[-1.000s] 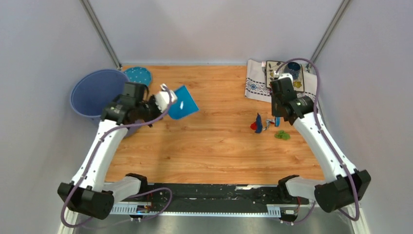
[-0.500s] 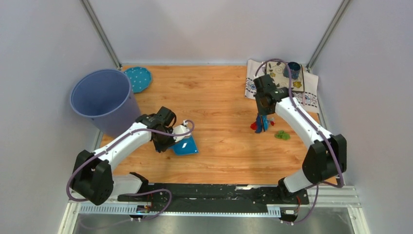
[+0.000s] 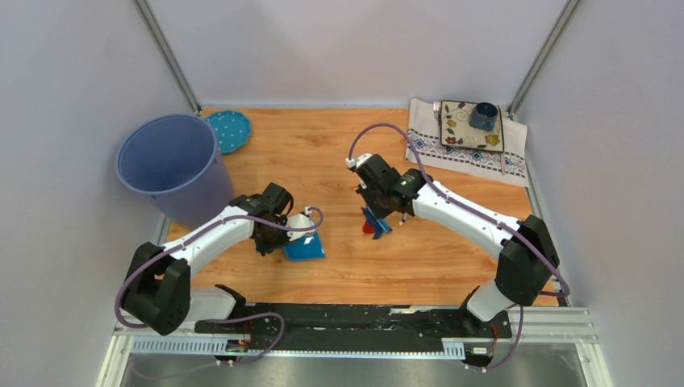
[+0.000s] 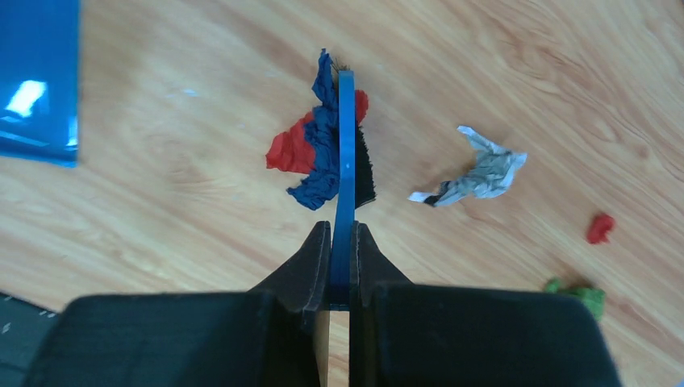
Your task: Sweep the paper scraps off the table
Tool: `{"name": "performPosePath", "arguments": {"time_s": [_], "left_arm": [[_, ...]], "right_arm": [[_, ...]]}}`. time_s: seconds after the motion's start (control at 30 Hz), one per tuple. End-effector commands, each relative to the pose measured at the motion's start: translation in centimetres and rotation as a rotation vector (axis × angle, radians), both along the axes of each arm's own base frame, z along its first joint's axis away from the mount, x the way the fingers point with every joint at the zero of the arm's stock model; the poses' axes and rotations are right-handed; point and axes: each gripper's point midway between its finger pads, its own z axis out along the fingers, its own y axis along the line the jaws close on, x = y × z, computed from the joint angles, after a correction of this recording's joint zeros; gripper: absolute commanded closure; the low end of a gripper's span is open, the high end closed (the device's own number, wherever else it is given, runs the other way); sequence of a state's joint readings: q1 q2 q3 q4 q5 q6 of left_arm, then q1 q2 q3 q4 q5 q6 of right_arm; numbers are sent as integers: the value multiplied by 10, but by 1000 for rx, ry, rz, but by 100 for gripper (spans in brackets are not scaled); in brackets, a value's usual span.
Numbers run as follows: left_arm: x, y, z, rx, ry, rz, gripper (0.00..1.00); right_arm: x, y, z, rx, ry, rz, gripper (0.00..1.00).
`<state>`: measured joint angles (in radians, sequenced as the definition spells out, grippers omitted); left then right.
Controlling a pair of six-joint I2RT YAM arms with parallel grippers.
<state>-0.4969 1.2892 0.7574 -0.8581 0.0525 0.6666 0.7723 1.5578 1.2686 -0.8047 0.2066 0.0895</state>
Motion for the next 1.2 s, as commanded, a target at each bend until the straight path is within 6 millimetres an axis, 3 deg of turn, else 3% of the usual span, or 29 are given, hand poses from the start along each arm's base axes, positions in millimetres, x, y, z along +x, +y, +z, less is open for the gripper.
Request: {"name": "performPosePath", "arguments": {"time_s": [0.0,0.1,0.27,0.4,0.43,0.57,0.7,0.87,1.03,1.17], "left_arm": [[4,-2,-4,1,-12,-45,100],[2,-3,-4,-6,-7,-54,100],[1,-7,0,-30,-7,-66,100],[2,-9,-3,-18,-14,-97,100],[7,-8,-4,1,-35,-100,100],[9,-12,-6,23,-1,-106,100],[16,-18,-6,43,-8,-106,100],[13,-28,-9,14,17,-110,100],[14,-28,-17,25,28,-104,100],[14,-25,-22,34,25,-93,100]], "right_arm": [[-21,50,28,189,17,60,100],[-16,54,58,226,-37,31,100],[-5,23,99,174,-170,-61,100],[-7,2,89,118,-190,-124,100],[-9,-3,78,102,-168,-141,100],[-9,-2,53,87,-105,-175,100],[-11,21,25,115,-4,-155,100],[-26,66,16,203,82,-72,100],[-55,136,50,447,157,87,100],[-64,147,74,513,141,124,100]]}}
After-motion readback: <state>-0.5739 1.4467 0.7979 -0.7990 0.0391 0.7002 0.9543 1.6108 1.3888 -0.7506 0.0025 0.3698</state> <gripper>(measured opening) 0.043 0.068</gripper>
